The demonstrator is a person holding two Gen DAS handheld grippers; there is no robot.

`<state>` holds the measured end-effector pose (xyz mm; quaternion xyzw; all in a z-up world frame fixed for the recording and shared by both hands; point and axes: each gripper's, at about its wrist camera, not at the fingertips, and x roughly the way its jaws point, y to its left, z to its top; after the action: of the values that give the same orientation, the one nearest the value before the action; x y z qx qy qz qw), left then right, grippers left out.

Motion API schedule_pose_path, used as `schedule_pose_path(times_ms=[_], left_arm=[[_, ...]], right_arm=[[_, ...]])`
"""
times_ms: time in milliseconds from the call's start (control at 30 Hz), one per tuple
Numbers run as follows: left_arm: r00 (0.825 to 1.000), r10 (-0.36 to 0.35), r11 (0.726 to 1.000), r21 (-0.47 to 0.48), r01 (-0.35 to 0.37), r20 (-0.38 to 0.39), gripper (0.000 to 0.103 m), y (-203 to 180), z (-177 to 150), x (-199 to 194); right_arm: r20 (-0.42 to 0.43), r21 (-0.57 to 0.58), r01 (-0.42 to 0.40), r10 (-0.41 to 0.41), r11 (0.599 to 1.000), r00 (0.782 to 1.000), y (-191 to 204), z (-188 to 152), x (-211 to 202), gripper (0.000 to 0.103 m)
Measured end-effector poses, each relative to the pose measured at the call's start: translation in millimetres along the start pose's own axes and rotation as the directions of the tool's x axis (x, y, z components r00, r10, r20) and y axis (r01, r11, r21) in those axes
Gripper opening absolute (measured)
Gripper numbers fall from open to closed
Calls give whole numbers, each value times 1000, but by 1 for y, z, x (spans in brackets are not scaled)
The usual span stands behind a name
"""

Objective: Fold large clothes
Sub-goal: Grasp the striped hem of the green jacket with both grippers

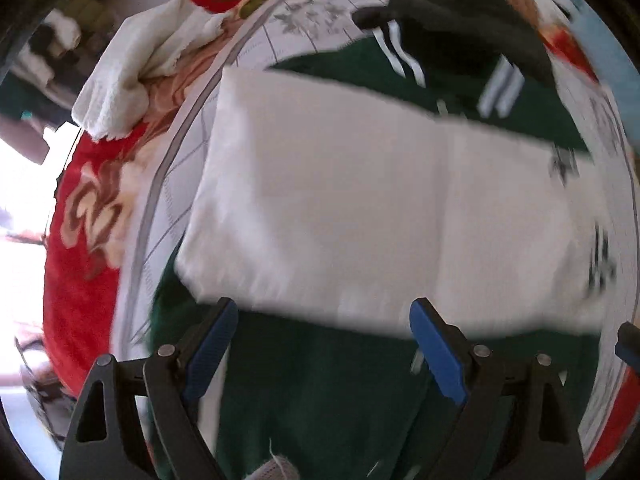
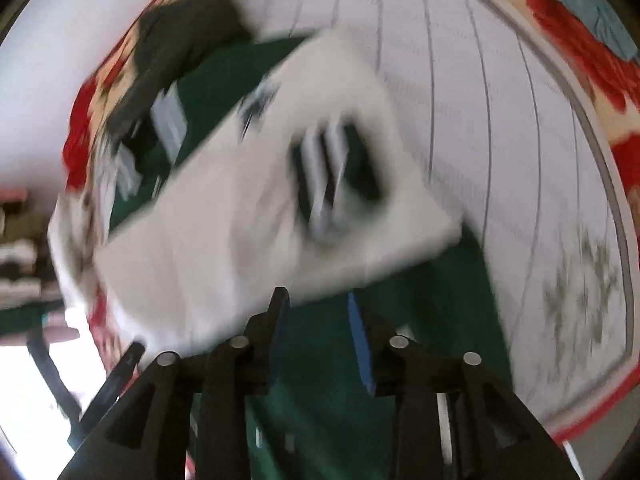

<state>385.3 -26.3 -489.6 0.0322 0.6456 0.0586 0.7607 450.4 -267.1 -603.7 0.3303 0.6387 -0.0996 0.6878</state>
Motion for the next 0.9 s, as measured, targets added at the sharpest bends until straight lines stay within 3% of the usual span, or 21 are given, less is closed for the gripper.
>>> schedule_pose_path(times_ms=[100, 167, 300, 367, 433, 533, 567, 600, 700, 900], left_arm=[[997, 59, 994, 93, -54, -50, 88, 7, -53, 3], [991, 99, 988, 130, -87, -90, 88, 10, -87, 14], [956, 208, 968, 184, -171, -207, 88, 17, -159, 66], [955, 208, 972, 154, -178, -210, 92, 24, -177, 75], [963, 201, 977, 113, -183, -179, 98, 29, -183, 73], [962, 170, 985, 44, -165, -212, 99, 38, -184, 73], [962, 162, 987, 27, -160, -220, 99, 41, -183, 73], [962, 157, 987, 17, -158, -224, 99, 43, -184, 73], [963, 158, 987, 18, -158, -216, 99, 44, -187, 71], [966, 135, 991, 10, -136, -220, 99, 51, -195, 67]], right_arm=[[-161, -45, -37, 30, 998, 987, 11, -67, 17, 36], [-277, -55, -57, 40, 997, 960, 17, -113, 50, 36], [-386, -50, -53, 30, 997, 922, 18, -169, 106, 36], [-414, -50, -57, 32, 997, 910, 18, -183, 121, 36], [-415, -91, -45, 4, 995, 910, 20, -194, 132, 36], [-390, -168, 4, -70, 986, 918, 25, -202, 139, 33], [-372, -193, 33, -105, 981, 922, 28, -204, 139, 25], [-342, -208, 74, -143, 975, 929, 30, -205, 139, 11], [-302, -162, 89, -136, 983, 943, 27, -211, 132, 0], [-189, -121, 16, -39, 992, 981, 43, -221, 94, 0]])
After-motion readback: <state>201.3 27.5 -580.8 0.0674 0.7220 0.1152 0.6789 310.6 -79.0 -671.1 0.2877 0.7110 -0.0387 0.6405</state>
